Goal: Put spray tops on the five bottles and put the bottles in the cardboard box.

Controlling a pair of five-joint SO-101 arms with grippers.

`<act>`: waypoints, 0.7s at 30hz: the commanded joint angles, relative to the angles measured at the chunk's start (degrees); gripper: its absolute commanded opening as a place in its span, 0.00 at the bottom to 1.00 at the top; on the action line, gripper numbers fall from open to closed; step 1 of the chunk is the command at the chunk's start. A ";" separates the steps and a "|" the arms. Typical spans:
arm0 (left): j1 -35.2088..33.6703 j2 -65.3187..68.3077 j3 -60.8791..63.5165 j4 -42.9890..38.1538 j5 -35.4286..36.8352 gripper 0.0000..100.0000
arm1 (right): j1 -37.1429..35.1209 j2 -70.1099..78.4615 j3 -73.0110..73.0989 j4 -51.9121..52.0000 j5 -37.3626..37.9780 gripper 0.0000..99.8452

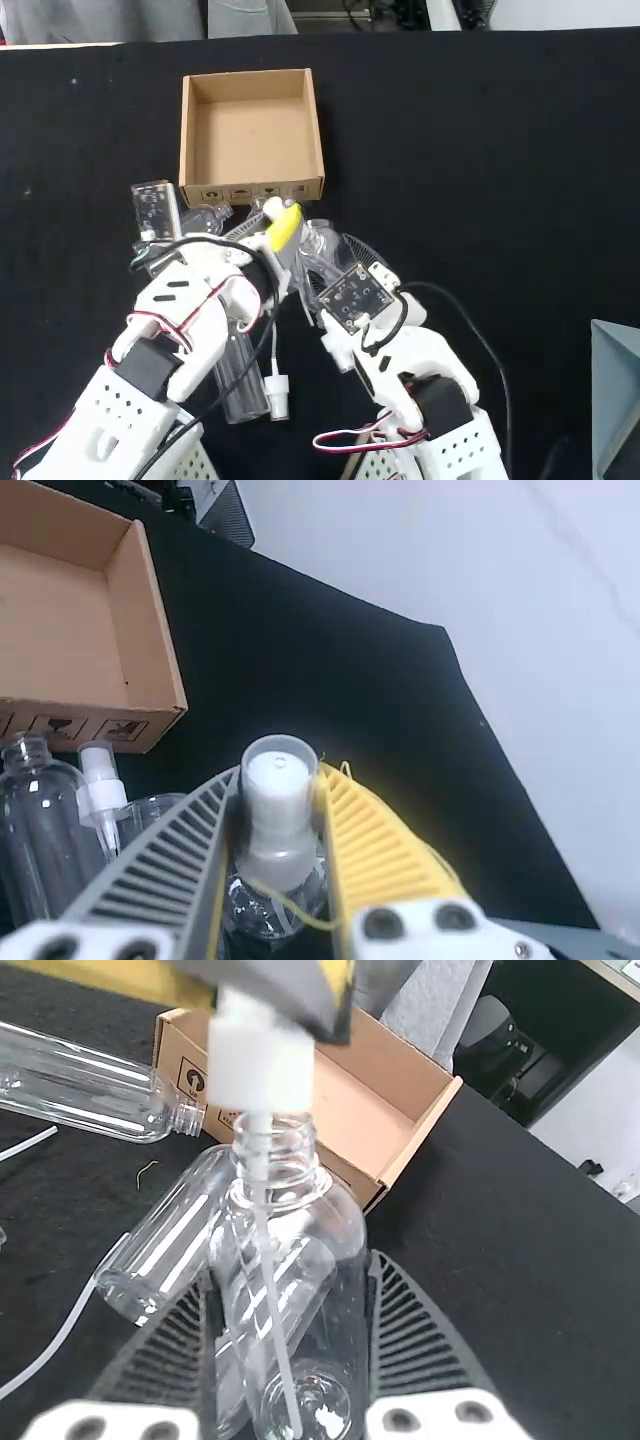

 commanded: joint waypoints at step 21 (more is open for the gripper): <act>2.42 -1.05 -1.63 4.13 -5.45 0.25 | -0.70 -5.76 -0.31 -1.58 0.00 0.03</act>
